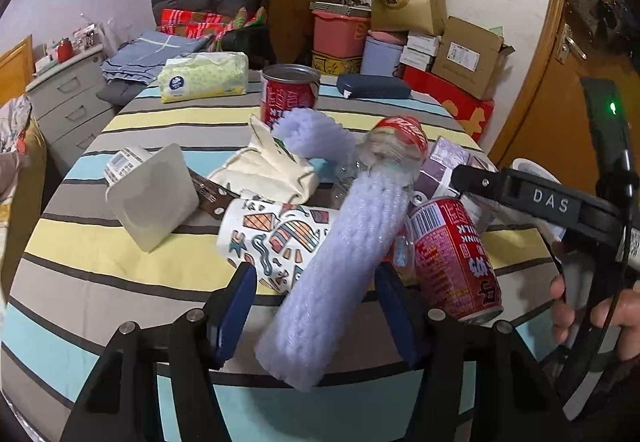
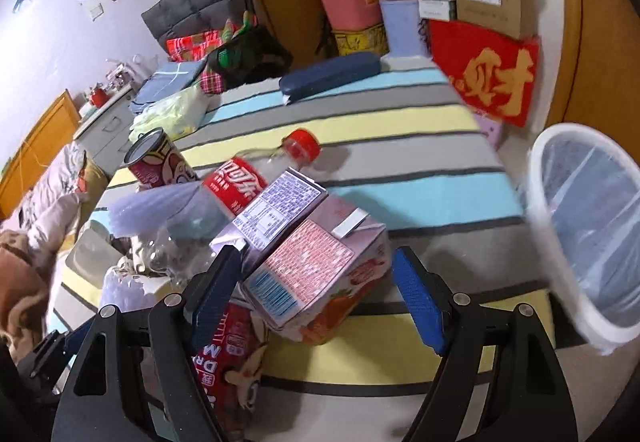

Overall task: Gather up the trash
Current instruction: 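Grasp the purple foam net with the left tool while the right tool grasps the pink milk carton, then carry both items to the white bin and open both tools to drop them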

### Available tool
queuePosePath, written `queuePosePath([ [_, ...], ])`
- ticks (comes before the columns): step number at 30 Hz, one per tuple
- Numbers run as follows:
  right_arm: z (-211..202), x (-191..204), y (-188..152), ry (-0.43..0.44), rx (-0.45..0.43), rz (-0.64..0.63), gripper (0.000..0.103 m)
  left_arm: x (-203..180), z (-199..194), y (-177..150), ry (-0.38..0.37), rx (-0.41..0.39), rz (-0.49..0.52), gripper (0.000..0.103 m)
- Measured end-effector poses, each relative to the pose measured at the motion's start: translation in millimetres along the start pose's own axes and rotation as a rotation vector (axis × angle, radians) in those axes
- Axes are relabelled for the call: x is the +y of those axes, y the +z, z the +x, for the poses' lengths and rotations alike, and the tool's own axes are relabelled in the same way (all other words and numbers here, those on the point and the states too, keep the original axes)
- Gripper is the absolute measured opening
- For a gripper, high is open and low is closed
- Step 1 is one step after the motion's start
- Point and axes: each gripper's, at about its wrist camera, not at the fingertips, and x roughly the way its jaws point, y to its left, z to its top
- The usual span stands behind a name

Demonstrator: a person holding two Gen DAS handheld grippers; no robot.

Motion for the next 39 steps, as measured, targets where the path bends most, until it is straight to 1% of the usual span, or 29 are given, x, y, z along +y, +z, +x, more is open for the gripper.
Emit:
queuePosePath([
  [3, -6, -3, -3, -0.023, -0.001, 0.014, 0.08, -1, -2, 2, -0.003, -0.007, 0.009, 0.062],
  [5, -13, -6, -5, -0.054, -0.005, -0.011, 0.08, -2, 1, 3, -0.006, 0.001, 0.015, 0.062],
  [7, -16, -10, -8, -0.097, 0.013, -0.041, 0.08, -3, 3, 4, -0.006, 0.004, 0.014, 0.062],
  [8, -17, -13, -9, -0.098, 0.014, -0.044, 0.08, -5, 4, 4, -0.008, 0.005, 0.017, 0.062],
  [12, -17, -24, -6, -0.177, 0.001, -0.048, 0.08, -9, 8, 7, -0.025, 0.009, 0.017, 0.062],
  [13, -15, -26, -6, -0.176, 0.009, -0.042, 0.08, -11, 8, 6, -0.027, 0.011, 0.019, 0.062],
  [15, -14, -28, -5, -0.121, 0.007, -0.04, 0.08, -13, 10, 6, -0.023, 0.016, 0.033, 0.062],
  [20, -12, -21, -3, -0.109, -0.029, -0.118, 0.08, -12, 14, 6, -0.013, 0.031, 0.033, 0.062],
  [21, -11, -19, -3, -0.113, -0.034, -0.131, 0.076, -13, 13, 6, -0.013, 0.027, 0.031, 0.062],
  [22, -11, -19, -4, -0.114, -0.028, -0.133, 0.063, -13, 13, 6, -0.015, 0.022, 0.029, 0.056],
  [23, -11, -19, -5, -0.111, -0.021, -0.134, 0.057, -14, 13, 7, -0.021, 0.023, 0.029, 0.048],
  [24, -10, -18, -5, -0.102, -0.018, -0.136, 0.051, -15, 14, 7, -0.024, 0.03, 0.031, 0.045],
  [25, -11, -18, -7, -0.097, -0.021, -0.14, 0.046, -16, 14, 7, -0.021, 0.035, 0.033, 0.042],
  [28, -12, -18, -10, -0.079, -0.016, -0.143, 0.037, -22, 12, 6, -0.028, 0.037, 0.05, 0.031],
  [29, -12, -18, -11, -0.073, -0.021, -0.142, 0.035, -23, 11, 6, -0.027, 0.04, 0.05, 0.031],
  [32, -15, -19, -13, -0.068, -0.034, -0.139, 0.035, -27, 7, 5, -0.026, 0.037, 0.047, 0.028],
  [39, -28, -28, -15, -0.029, -0.072, -0.106, 0.035, -38, -10, 7, -0.032, 0.003, 0.041, 0.027],
])
